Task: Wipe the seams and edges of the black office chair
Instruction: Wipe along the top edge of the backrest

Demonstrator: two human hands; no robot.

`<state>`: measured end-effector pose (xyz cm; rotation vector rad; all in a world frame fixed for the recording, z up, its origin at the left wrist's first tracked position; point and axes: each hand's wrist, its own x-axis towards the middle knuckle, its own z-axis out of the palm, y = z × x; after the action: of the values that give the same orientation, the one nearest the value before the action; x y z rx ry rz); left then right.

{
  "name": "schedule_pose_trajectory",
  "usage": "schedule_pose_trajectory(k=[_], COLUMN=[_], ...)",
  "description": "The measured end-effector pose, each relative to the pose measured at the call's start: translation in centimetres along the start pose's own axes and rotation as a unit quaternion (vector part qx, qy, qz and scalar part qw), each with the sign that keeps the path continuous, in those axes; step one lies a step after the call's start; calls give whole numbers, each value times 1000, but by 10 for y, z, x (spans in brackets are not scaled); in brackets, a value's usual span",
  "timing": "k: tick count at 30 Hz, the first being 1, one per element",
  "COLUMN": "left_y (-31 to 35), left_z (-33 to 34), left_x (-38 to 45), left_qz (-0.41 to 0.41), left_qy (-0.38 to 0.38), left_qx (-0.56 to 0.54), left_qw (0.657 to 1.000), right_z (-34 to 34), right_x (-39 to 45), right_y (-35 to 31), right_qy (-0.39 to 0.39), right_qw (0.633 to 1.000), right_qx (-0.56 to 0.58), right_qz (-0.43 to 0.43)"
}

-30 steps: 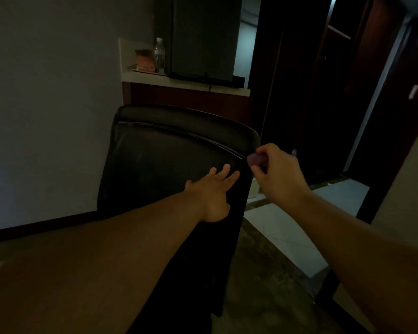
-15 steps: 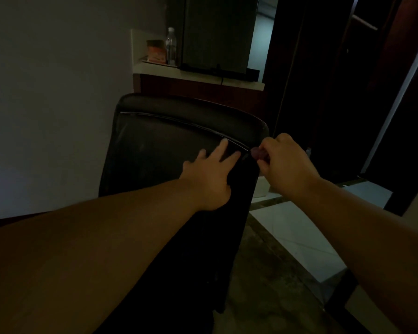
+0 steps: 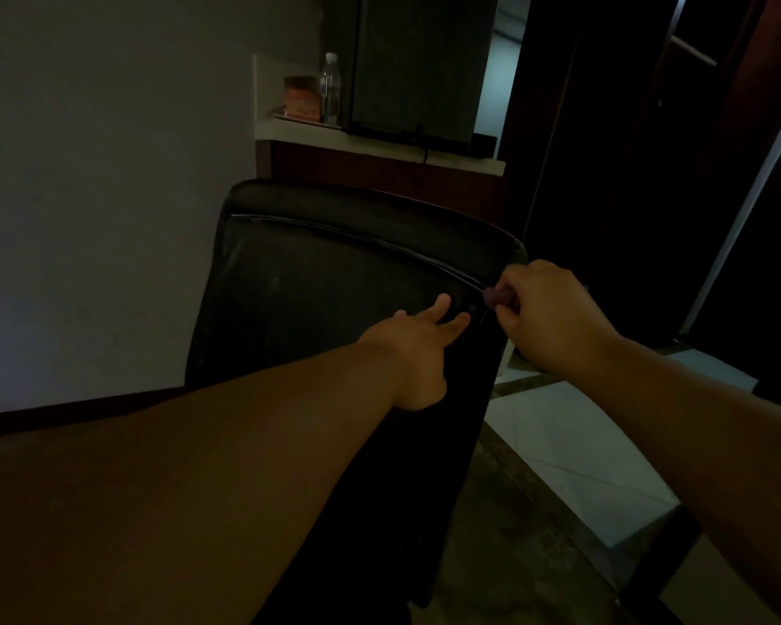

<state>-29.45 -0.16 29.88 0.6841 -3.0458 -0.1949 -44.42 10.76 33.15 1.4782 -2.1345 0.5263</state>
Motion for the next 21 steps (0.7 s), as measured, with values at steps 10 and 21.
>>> schedule_pose_trajectory(k=[10, 21], left_y=[-8, -7], left_z=[-6, -4], left_x=[5, 7], left_qz=[17, 7], left_qy=[-14, -17], left_qx=[15, 13], left_qw=[1000, 1000], right_z=[2, -1], right_x=[19, 22], right_y=[-7, -5], right_qy=[0, -57], right_qw=[998, 993], right_qx=[-44, -54], right_qz=[-41, -86])
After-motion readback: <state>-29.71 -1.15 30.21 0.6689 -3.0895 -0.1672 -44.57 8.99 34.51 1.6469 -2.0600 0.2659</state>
